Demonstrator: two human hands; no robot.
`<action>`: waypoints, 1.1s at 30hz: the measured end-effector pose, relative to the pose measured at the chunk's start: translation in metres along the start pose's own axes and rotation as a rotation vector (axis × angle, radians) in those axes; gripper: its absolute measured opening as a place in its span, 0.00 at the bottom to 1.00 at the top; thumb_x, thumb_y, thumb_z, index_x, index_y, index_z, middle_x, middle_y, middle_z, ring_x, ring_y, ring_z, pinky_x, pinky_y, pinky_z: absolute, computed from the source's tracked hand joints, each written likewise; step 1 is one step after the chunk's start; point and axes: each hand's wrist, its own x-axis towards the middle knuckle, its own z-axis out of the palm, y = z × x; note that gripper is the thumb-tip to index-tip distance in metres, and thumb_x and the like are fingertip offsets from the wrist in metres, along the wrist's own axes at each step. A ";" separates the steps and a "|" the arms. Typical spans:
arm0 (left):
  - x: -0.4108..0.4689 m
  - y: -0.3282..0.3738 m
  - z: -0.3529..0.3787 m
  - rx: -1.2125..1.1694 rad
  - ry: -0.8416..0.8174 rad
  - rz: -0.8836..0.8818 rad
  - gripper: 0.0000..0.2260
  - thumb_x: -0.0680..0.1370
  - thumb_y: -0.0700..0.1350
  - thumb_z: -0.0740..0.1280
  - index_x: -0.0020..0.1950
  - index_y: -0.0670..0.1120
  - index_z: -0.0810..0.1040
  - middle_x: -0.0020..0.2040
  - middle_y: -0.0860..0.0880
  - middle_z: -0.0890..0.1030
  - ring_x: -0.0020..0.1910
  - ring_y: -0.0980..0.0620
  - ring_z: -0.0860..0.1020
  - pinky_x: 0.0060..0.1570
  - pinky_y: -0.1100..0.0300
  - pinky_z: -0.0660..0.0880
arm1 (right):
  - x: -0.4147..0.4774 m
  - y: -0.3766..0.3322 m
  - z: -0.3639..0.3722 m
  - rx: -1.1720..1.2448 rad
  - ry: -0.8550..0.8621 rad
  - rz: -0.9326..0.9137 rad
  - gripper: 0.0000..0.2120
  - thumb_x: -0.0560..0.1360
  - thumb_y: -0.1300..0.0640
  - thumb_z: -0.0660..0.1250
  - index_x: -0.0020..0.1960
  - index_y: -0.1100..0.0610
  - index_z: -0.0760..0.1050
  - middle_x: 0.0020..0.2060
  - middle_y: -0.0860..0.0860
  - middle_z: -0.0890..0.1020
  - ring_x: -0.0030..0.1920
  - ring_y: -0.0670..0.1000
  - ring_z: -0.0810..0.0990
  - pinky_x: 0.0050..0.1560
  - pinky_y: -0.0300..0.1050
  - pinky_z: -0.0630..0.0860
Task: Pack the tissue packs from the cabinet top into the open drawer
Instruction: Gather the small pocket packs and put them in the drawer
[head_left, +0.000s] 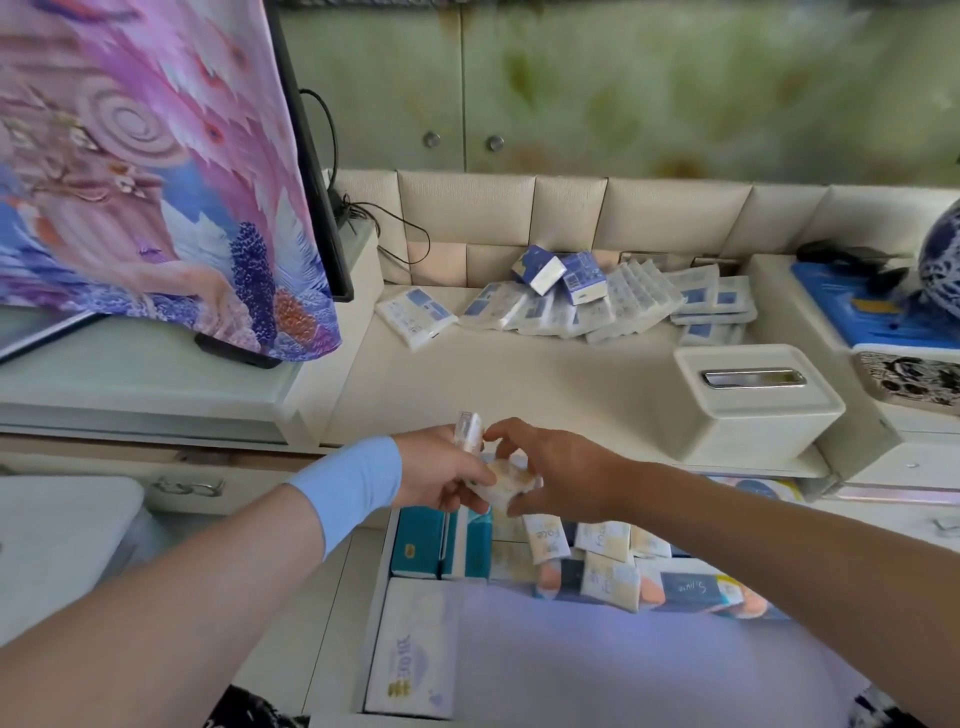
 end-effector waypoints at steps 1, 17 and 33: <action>0.002 -0.001 -0.001 0.014 0.014 -0.012 0.13 0.79 0.35 0.65 0.62 0.42 0.70 0.52 0.37 0.81 0.37 0.49 0.82 0.31 0.63 0.72 | 0.003 -0.001 -0.001 -0.019 -0.025 0.018 0.34 0.70 0.47 0.77 0.71 0.45 0.65 0.59 0.41 0.76 0.49 0.44 0.74 0.50 0.39 0.70; -0.002 -0.009 -0.009 1.023 0.221 0.014 0.23 0.80 0.51 0.60 0.72 0.44 0.60 0.60 0.46 0.73 0.50 0.47 0.73 0.45 0.55 0.69 | -0.004 0.039 0.046 -0.631 -0.311 0.179 0.31 0.68 0.34 0.71 0.65 0.49 0.71 0.60 0.50 0.76 0.60 0.54 0.74 0.61 0.49 0.68; 0.013 -0.019 -0.006 1.204 0.138 0.115 0.22 0.73 0.53 0.74 0.59 0.50 0.66 0.55 0.49 0.75 0.50 0.47 0.75 0.49 0.53 0.75 | 0.032 0.036 0.094 -0.603 -0.013 0.187 0.25 0.75 0.41 0.68 0.64 0.55 0.69 0.60 0.54 0.76 0.50 0.55 0.81 0.43 0.51 0.78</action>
